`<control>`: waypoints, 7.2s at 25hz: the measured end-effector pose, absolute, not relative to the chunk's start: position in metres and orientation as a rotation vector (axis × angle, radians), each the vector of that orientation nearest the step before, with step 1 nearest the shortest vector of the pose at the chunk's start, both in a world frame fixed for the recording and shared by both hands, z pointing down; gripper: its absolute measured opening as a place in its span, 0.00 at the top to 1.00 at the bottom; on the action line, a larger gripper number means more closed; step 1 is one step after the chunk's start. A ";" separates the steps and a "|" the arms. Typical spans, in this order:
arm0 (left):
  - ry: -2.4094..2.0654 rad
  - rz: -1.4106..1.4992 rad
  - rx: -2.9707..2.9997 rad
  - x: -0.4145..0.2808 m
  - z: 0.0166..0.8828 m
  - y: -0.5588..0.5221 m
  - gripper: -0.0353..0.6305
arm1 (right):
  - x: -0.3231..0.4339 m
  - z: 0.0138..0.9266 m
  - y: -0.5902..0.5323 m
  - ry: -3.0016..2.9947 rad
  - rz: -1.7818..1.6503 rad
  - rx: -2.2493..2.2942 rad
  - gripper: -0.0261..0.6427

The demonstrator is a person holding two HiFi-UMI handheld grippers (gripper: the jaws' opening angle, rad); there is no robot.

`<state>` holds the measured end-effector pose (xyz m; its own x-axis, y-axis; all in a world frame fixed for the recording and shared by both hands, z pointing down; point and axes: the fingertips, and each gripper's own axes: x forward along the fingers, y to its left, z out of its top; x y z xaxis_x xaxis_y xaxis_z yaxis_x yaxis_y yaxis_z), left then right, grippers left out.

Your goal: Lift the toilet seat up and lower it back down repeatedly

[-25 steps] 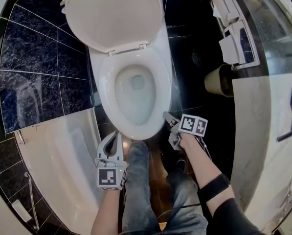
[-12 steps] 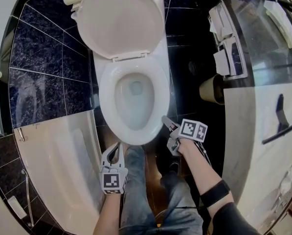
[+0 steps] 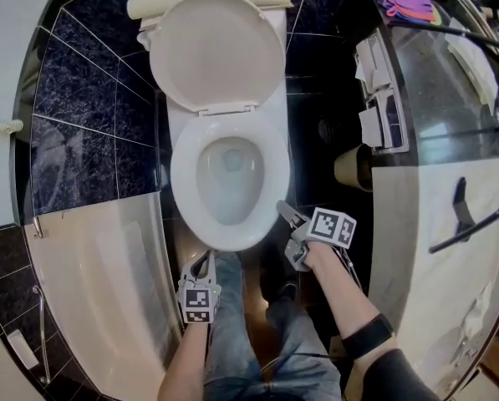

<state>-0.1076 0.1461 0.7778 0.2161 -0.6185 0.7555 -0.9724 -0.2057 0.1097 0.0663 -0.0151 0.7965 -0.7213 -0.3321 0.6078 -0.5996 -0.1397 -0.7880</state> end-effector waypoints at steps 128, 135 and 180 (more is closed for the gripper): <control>-1.688 0.591 2.164 -0.094 0.359 0.100 0.96 | 0.102 0.380 0.024 -2.355 0.354 0.961 0.93; -1.644 0.614 2.205 -0.113 0.382 0.010 0.96 | 0.053 0.394 -0.063 -2.328 0.188 0.884 0.92; -1.548 0.541 2.102 -0.167 0.574 -0.198 0.96 | -0.163 0.511 -0.381 -1.819 -0.789 0.428 0.84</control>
<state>-0.1665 -0.1980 0.5739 0.2853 -0.7717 0.5684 -0.9577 -0.2522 0.1383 -0.1634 -0.3810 0.5109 -0.3781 -0.6218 0.6858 0.0761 0.7174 0.6925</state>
